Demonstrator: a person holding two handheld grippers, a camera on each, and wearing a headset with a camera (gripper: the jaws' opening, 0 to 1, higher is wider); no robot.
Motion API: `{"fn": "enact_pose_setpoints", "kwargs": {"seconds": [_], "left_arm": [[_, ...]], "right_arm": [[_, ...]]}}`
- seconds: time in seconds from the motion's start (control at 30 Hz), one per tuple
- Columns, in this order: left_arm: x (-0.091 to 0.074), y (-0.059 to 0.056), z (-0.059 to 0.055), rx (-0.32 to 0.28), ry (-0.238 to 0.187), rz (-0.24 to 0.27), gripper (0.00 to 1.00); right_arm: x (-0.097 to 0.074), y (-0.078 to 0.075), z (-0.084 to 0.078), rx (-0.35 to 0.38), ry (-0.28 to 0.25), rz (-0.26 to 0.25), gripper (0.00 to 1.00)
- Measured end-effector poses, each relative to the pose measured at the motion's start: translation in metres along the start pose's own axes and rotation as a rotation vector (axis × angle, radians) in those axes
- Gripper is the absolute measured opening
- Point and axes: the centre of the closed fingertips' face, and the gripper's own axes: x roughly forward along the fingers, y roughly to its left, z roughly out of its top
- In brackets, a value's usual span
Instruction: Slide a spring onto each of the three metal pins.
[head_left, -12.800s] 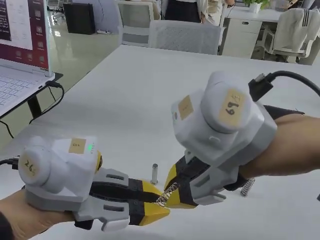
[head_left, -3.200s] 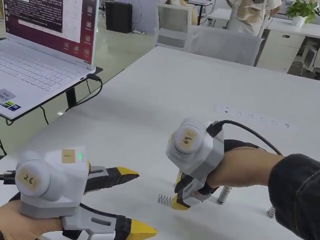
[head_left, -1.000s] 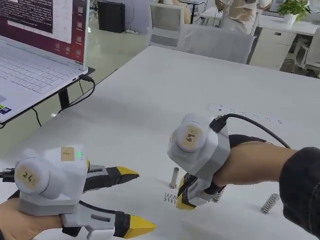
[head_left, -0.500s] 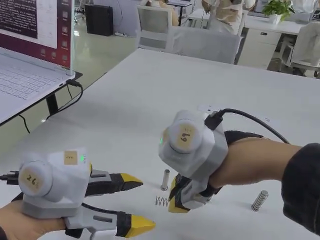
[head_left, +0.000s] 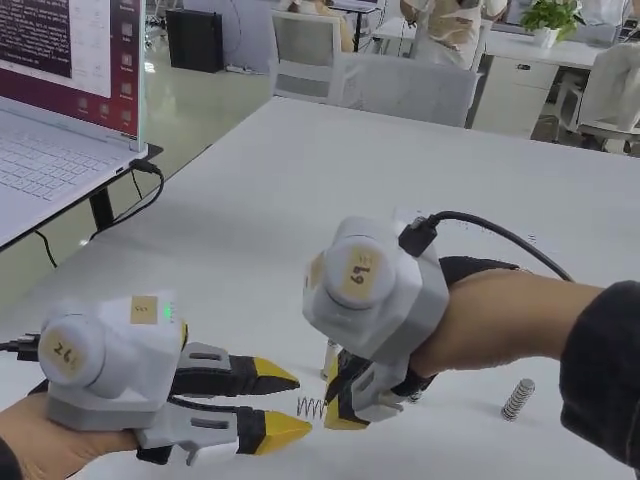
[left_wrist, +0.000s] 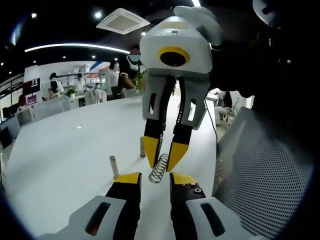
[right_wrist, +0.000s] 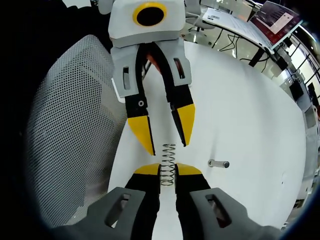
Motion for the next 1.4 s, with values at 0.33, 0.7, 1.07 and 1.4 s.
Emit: {"fn": "enact_pose_setpoints", "kwargs": {"seconds": [0.33, 0.7, 1.07, 1.4], "left_arm": [[-0.002, 0.001, -0.003, 0.0, -0.001, -0.016, 0.06], [0.0, -0.003, -0.002, -0.001, 0.0, -0.029, 0.05], [0.0, -0.007, -0.001, -0.017, -0.006, -0.051, 0.02], [-0.002, -0.01, 0.0, -0.039, -0.008, -0.077, 0.02]], "right_arm": [[-0.002, 0.002, 0.005, -0.025, -0.006, -0.001, 0.08], [-0.003, 0.004, 0.006, -0.043, -0.008, 0.0, 0.08], [-0.003, 0.005, 0.005, -0.051, -0.01, 0.007, 0.09], [-0.001, 0.008, 0.005, -0.059, -0.012, 0.026, 0.09]]}}
